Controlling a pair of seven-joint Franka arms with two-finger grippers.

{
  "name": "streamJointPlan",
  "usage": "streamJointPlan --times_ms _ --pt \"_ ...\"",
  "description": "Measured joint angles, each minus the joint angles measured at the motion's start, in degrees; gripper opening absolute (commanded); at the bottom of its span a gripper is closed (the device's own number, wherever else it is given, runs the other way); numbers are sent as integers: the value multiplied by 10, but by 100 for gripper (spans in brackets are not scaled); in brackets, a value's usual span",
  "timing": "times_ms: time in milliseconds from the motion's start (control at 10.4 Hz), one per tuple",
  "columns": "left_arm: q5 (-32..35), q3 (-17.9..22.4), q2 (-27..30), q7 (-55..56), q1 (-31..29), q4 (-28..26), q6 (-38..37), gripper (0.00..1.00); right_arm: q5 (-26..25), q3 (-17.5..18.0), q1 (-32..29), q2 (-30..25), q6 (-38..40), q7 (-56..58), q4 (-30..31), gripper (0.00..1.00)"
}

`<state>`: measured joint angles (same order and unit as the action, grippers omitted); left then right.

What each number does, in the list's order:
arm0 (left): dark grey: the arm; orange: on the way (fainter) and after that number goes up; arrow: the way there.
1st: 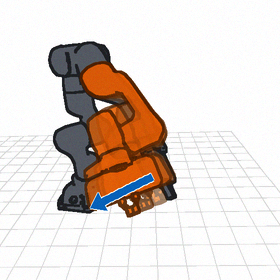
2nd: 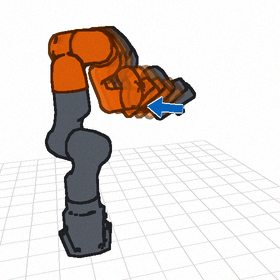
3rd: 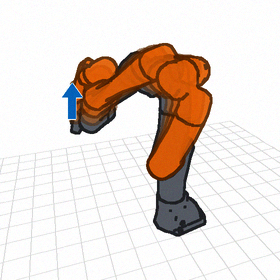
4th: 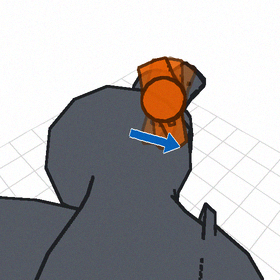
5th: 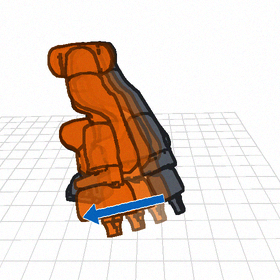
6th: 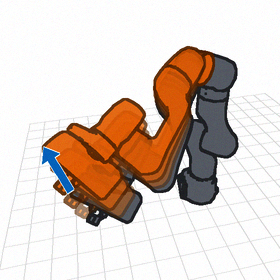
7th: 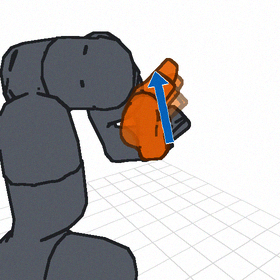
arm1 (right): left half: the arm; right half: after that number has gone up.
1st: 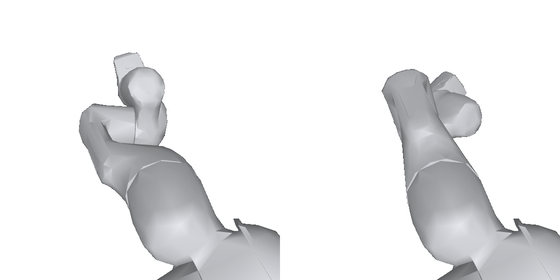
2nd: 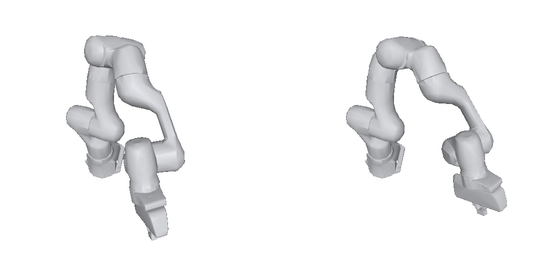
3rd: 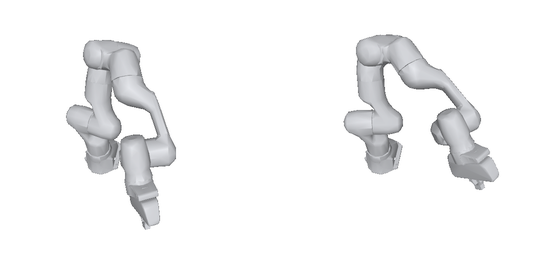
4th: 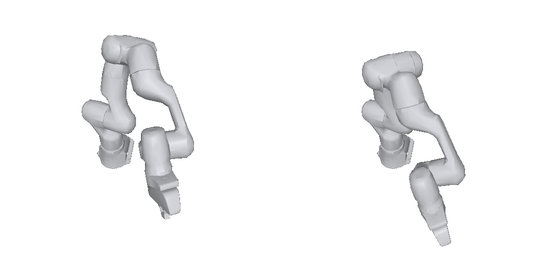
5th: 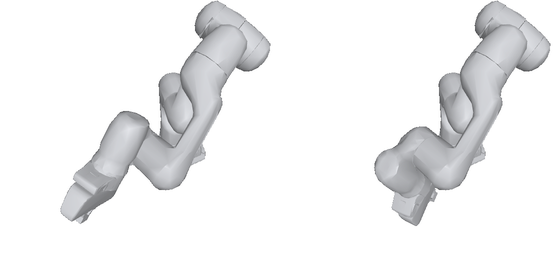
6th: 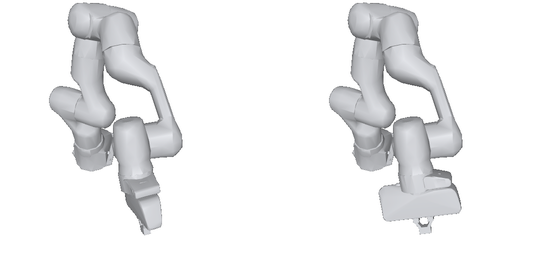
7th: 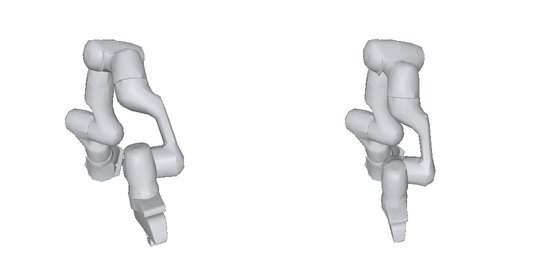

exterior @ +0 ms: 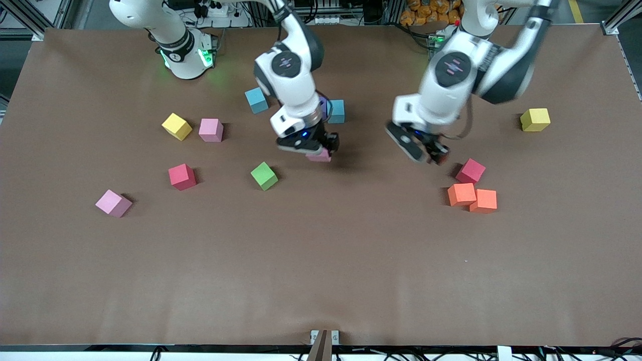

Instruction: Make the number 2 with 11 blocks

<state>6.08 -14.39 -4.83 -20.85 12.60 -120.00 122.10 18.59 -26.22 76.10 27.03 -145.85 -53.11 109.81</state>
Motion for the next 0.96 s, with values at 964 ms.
streamJointPlan --times_ms 964 --pt "-75 169 -138 241 5 91 0 94 -108 17 96 71 -21 -174 4 5"
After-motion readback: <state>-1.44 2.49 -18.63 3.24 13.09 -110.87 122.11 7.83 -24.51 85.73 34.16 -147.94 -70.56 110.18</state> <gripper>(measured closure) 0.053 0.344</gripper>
